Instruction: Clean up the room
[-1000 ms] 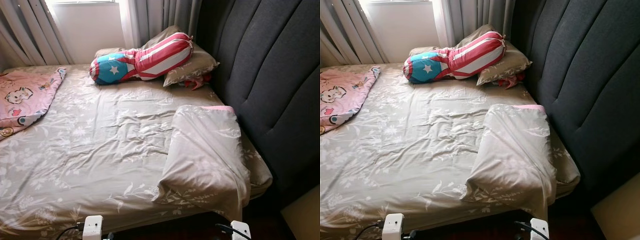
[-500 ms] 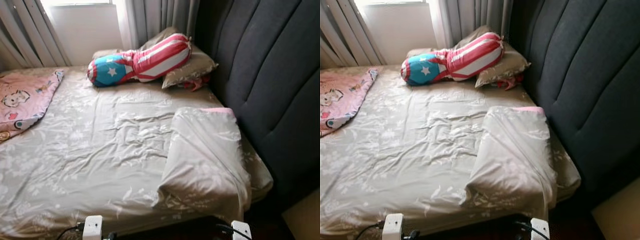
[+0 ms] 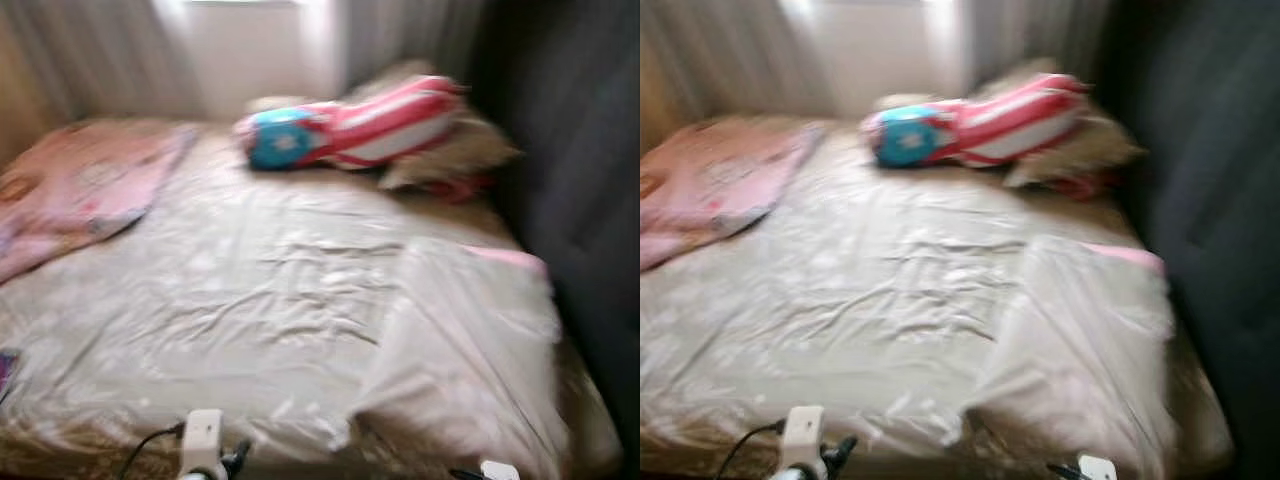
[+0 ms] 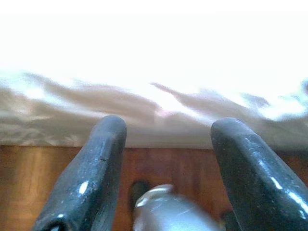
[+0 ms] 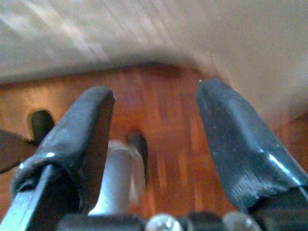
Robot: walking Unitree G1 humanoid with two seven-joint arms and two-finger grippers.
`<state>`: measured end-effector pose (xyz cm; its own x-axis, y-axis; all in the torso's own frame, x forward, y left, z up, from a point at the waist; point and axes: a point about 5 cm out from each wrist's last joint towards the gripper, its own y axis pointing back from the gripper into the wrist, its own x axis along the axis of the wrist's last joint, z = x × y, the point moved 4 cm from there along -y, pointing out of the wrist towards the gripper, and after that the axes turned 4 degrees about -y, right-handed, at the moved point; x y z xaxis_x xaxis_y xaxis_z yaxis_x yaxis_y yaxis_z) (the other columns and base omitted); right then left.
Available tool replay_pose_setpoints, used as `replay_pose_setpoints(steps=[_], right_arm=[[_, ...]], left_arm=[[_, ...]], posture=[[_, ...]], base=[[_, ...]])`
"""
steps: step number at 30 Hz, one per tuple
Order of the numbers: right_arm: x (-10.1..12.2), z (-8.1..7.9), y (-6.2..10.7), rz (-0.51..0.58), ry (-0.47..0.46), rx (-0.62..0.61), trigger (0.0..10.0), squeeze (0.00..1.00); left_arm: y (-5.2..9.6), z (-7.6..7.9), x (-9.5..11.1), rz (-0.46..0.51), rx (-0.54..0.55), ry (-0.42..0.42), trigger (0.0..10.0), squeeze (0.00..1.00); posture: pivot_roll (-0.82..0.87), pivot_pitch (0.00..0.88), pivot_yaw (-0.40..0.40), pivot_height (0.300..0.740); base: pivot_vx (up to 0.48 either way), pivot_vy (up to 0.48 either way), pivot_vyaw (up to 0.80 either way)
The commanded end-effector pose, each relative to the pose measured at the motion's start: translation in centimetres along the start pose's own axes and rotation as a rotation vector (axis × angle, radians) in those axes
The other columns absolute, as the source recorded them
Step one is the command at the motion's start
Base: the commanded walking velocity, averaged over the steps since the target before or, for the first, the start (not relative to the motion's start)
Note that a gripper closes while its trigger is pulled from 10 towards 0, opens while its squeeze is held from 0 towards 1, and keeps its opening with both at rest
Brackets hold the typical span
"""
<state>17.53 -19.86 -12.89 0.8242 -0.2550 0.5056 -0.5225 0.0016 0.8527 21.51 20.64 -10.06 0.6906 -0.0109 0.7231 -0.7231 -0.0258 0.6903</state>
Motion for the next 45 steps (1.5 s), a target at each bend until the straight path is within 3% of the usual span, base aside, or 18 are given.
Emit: replay_pose_setpoints(steps=[1,19,45], right_arm=[[0.27,-0.93,-0.13,0.019,0.002,0.024,10.0,0.0],[0.29,-0.94,-0.13,0.022,0.008,0.024,10.0,0.0],[0.07,-0.92,-0.1,0.016,0.007,0.025,10.0,0.0]], left_arm=[[0.28,-0.29,-1.17,-0.046,0.017,0.01,10.0,0.0],[0.27,0.05,-1.19,-0.044,0.006,-0.003,10.0,0.0],[0.54,-0.6,-1.76,-0.061,0.015,-0.005,10.0,0.0]], posture=[[0.06,0.012,-0.046,0.74],[0.06,0.01,-0.046,0.74],[0.07,0.0,-0.048,0.74]], base=[[0.0,0.0,0.0],[0.0,0.0,0.0],[0.0,-0.31,0.0]])
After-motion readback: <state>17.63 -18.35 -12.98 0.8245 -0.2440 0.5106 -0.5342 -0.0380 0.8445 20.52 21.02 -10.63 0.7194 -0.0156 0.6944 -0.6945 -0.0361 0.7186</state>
